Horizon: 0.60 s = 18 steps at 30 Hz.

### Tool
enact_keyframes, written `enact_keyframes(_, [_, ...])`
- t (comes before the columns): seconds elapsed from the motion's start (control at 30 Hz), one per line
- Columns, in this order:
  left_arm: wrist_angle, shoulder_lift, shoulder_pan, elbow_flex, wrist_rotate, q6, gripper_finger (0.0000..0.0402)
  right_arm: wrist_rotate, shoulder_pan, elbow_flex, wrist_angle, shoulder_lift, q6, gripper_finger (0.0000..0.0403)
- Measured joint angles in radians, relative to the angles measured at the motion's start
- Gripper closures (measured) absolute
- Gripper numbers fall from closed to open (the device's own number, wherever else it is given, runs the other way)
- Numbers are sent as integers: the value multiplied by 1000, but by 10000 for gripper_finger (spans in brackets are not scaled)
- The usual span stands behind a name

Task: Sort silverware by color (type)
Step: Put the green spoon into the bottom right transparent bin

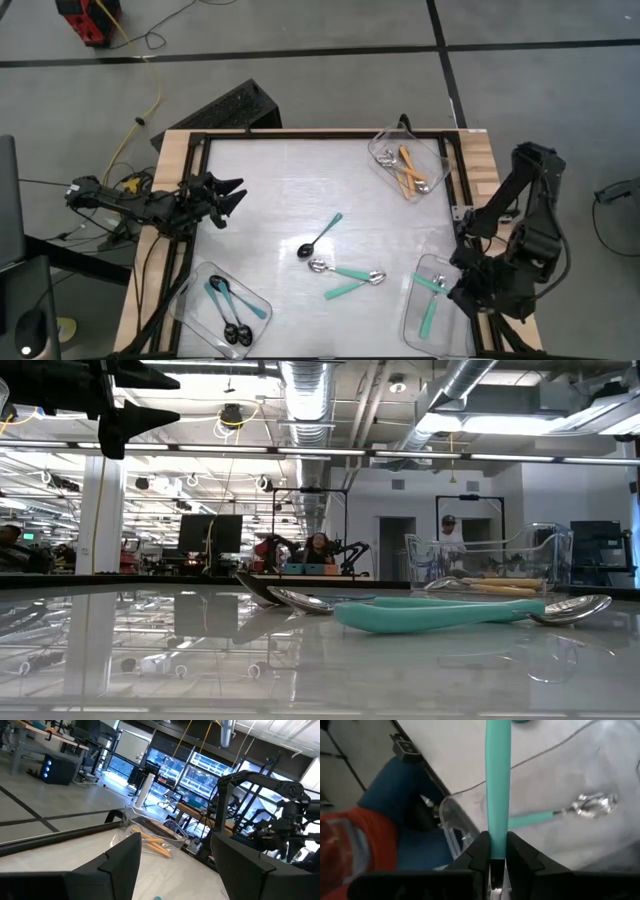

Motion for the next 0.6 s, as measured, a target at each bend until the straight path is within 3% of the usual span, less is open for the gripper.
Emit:
enact_keyframes(0.23, [1,0,0,0,-1,8,176,-7,55,79,-48,-1,139,333])
enact_keyframes(0.43, [1,0,0,0,-1,8,176,-163,64,96,-134,27,294,333])
enact_keyframes(0.6, [1,0,0,0,0,8,176,-182,58,96,-145,42,305,334])
